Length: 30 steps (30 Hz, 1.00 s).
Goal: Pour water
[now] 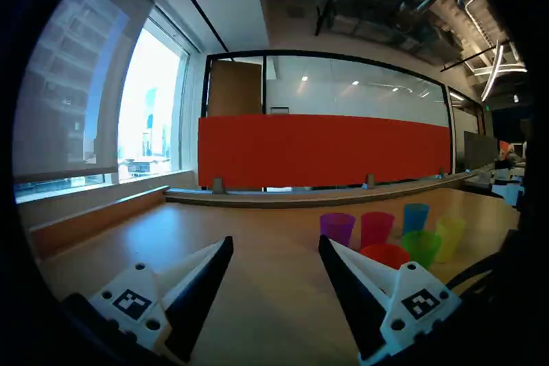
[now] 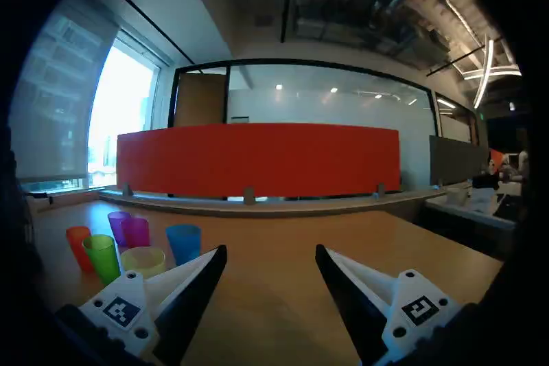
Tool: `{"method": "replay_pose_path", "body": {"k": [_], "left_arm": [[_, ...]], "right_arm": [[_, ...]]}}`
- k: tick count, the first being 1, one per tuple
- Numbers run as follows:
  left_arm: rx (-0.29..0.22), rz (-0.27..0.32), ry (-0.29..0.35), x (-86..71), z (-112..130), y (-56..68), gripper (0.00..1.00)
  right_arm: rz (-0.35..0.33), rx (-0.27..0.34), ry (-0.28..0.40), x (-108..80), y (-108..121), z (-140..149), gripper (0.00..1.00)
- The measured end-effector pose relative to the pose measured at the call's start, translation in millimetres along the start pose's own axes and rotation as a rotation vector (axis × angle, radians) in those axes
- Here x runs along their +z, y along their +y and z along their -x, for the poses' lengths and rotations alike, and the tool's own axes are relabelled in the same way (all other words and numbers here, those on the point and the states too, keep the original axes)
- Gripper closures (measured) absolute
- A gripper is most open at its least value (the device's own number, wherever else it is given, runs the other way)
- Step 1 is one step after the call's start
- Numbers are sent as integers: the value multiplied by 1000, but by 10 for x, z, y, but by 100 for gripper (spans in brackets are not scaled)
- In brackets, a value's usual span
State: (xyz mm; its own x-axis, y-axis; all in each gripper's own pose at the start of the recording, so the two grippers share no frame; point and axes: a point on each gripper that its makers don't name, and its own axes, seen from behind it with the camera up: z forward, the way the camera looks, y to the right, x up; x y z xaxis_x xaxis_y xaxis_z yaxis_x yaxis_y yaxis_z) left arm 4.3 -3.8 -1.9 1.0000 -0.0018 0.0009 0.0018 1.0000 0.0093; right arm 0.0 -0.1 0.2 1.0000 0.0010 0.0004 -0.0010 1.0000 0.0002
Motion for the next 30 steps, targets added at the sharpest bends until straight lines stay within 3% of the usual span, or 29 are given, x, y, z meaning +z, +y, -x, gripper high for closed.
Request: {"method": "replay_pose_path", "body": {"k": [3, 11, 20, 30], "left_arm": [[-4, 1, -2, 3, -21, -7, 8], [-27, 18, 25, 28, -383, -32, 8], [6, 26, 1, 77, -666, -84, 8], [27, 61, -7, 134, -933, -34, 8]], "right_arm": [[-2, 6, -2, 12, -4, -10, 0], [-6, -23, 12, 46, 4, -279, 0], [-25, -67, 16, 103, -37, -651, 0], [-52, -70, 22, 154, -94, -1069, 0]]}}
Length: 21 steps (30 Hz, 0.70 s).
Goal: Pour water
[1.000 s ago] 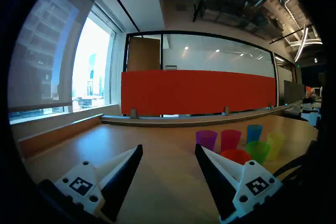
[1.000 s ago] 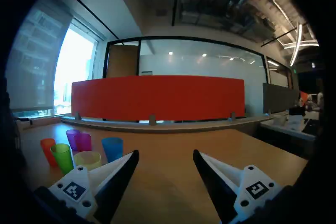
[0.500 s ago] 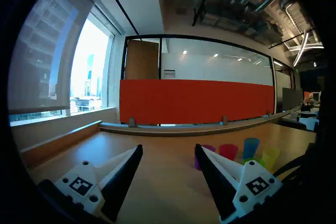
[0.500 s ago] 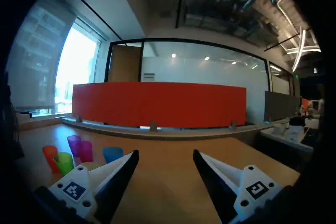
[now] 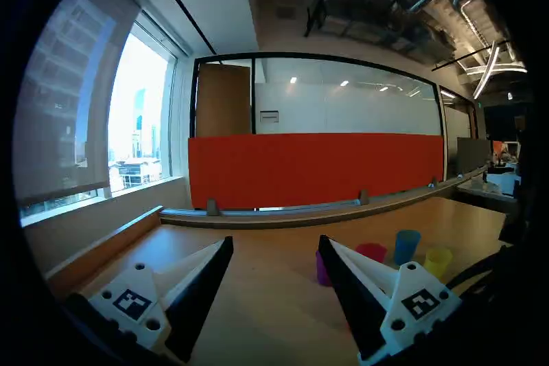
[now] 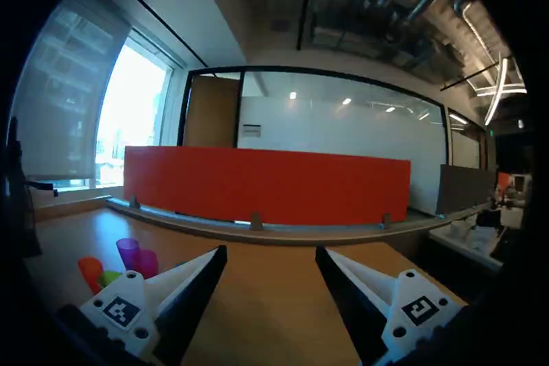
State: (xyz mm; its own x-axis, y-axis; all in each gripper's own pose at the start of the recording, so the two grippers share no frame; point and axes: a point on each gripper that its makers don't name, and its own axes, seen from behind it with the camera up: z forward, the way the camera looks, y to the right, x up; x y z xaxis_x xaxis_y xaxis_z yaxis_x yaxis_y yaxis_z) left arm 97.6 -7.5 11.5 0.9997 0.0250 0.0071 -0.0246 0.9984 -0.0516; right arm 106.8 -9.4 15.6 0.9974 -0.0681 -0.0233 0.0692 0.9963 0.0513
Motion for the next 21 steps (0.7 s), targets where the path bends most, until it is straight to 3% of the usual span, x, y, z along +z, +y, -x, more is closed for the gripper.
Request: {"method": "replay_pose_path", "body": {"k": [9, 21], "left_arm": [[27, 21, 7, 19, -179, -7, 8], [51, 123, -40, 29, -207, 180, 8]], "right_arm": [[-2, 13, -2, 29, 26, -148, 0], [-67, -16, -42, 46, -70, -130, 0]]}}
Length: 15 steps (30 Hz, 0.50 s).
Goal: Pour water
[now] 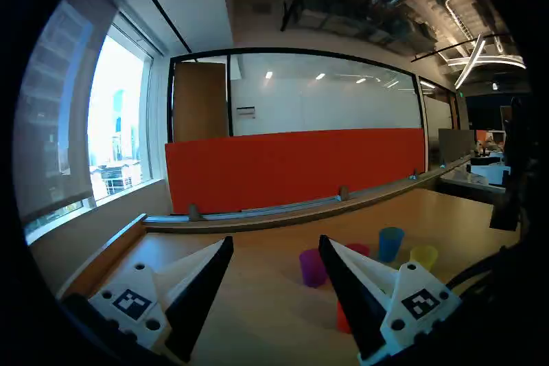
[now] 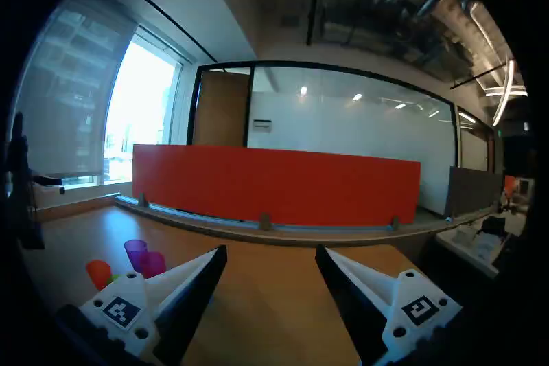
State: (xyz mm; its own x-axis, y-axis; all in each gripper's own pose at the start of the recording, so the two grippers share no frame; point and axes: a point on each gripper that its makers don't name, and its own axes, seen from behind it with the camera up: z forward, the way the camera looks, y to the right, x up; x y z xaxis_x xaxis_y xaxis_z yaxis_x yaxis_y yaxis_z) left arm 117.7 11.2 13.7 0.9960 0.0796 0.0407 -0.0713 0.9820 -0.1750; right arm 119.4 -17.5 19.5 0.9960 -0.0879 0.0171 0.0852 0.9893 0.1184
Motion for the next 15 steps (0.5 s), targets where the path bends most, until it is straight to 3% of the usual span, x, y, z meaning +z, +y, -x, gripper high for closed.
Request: {"method": "replay_pose_path", "body": {"k": [15], "left_arm": [[54, 94, -74, 105, 30, 126, 8]], "right_arm": [[-148, -90, -79, 9, -228, 55, 0]]}}
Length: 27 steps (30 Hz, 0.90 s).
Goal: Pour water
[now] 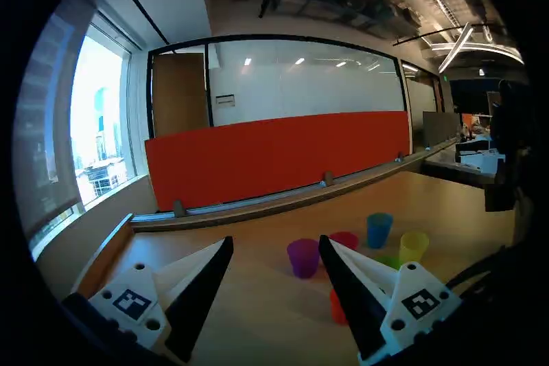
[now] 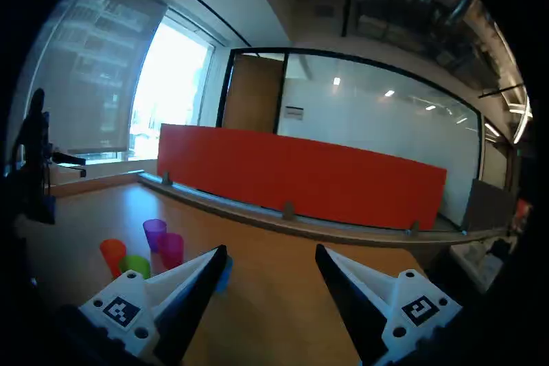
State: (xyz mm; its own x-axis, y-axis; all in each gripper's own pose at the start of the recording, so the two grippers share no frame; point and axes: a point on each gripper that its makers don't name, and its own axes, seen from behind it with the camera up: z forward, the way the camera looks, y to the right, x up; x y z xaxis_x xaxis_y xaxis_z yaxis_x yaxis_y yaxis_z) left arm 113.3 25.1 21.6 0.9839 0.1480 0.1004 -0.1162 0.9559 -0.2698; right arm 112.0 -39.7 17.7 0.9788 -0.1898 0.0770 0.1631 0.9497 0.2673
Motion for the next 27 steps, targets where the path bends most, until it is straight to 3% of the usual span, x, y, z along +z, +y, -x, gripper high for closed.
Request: {"method": "replay_pose_path", "body": {"k": [12, 27], "left_arm": [[5, 60, -39, 105, -33, 85, 8], [88, 116, -75, 153, -157, 197, 8]], "right_arm": [[-73, -67, -66, 12, -83, 57, 0], [-167, -136, -129, -19, -235, 54, 0]]}}
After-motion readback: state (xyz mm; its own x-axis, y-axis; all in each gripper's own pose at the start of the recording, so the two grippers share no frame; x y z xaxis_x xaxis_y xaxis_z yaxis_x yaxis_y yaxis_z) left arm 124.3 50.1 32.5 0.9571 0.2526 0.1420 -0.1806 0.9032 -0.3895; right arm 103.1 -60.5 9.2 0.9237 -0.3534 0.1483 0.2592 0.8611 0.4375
